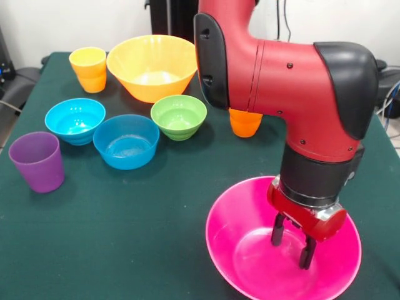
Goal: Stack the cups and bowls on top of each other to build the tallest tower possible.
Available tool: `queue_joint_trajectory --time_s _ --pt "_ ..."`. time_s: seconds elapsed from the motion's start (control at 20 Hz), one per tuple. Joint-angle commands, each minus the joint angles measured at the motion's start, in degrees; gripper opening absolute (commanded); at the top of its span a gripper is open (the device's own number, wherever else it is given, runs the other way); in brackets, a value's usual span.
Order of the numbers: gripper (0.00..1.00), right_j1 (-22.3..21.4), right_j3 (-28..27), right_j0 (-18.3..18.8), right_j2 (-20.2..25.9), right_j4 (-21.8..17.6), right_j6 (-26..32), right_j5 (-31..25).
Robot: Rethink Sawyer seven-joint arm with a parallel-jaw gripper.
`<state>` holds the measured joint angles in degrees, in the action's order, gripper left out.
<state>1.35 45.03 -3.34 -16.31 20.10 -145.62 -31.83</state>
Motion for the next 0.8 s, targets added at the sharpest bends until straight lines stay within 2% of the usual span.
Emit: queue_joint_trajectory --time_s 0.05,0.25,0.4,0.55,0.8 --pt "1.0 3.0 6.0 -0.5 9.3 -7.3 13.1 -7.0" --pt "1.0 0.2 9.7 -1.5 9.4 -8.0 12.9 -11.1" --pt "1.0 -1.6 12.1 -1.9 9.3 -9.0 13.3 -11.8" --pt "1.0 -3.3 14.6 -1.1 9.6 -10.6 14.9 -11.6" --pt "1.0 -3.3 15.0 1.6 11.4 -13.2 18.0 -11.4"
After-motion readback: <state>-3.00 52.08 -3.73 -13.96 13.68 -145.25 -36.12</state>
